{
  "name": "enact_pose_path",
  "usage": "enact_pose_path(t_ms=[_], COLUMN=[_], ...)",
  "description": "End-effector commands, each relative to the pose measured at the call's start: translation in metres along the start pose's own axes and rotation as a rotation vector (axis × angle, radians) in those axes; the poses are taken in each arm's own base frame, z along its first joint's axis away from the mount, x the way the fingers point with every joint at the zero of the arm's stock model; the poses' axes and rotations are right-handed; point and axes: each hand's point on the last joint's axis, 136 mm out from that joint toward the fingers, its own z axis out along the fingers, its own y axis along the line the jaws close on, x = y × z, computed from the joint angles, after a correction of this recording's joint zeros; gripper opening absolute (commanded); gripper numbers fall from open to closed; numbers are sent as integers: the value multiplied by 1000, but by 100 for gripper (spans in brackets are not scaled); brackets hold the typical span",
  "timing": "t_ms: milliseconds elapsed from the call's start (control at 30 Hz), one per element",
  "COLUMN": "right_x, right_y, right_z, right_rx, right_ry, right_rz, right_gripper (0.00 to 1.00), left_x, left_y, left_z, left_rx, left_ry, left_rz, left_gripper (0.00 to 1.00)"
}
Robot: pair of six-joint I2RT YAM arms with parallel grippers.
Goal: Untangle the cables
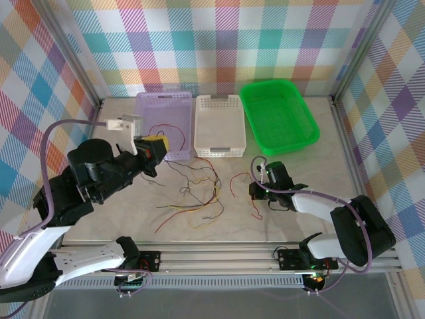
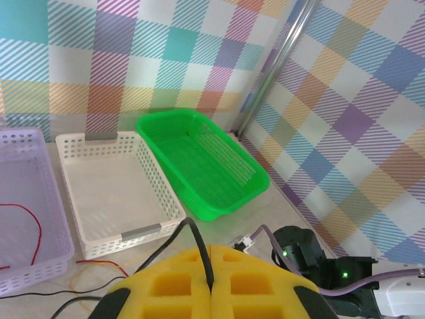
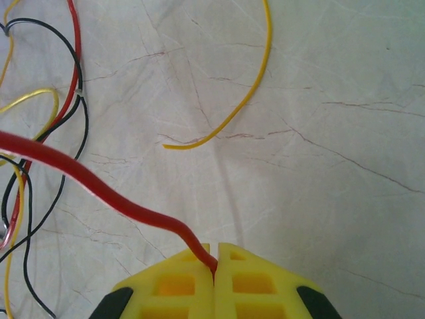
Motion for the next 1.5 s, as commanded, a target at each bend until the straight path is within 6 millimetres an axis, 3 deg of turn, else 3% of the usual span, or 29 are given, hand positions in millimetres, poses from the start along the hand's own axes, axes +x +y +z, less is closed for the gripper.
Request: enact_pose_path(t_ms=[0,100,233,433,567,833,1133,1467], right_x=[-8,-14,-24,-43,-44,-28,-38,-60], right_y=[13,19,28,65,96,157,182,201], right_z=[-4,-13,-31,-63,-67,-51,-36,-39], right_rx=[-50,-73,-109,-267,-399,-594,-733,-832], right_ry=[-13,-67,-152,-242,-191,-113,-50,-54], right_rz=[-20,-34,-59,-87,-47,-63,172,358], right_gripper=[14,39,58,76,79,85,85,85], left_x=[1,1,-1,5,3,1,9,17], left_y=[0,-6,-14,-28,-37,-51,-57,-58], left_z=[13,24,39,60,65,73,73,68], left_rx=[-30,-18,-7,37,74,138,190,240], left_ry=[24,32,44,78,73,71,75,57], left_rz=[34,28,20,-10,-38,-85,-123,-152], left_gripper=[0,0,0,0,0,0,0,0])
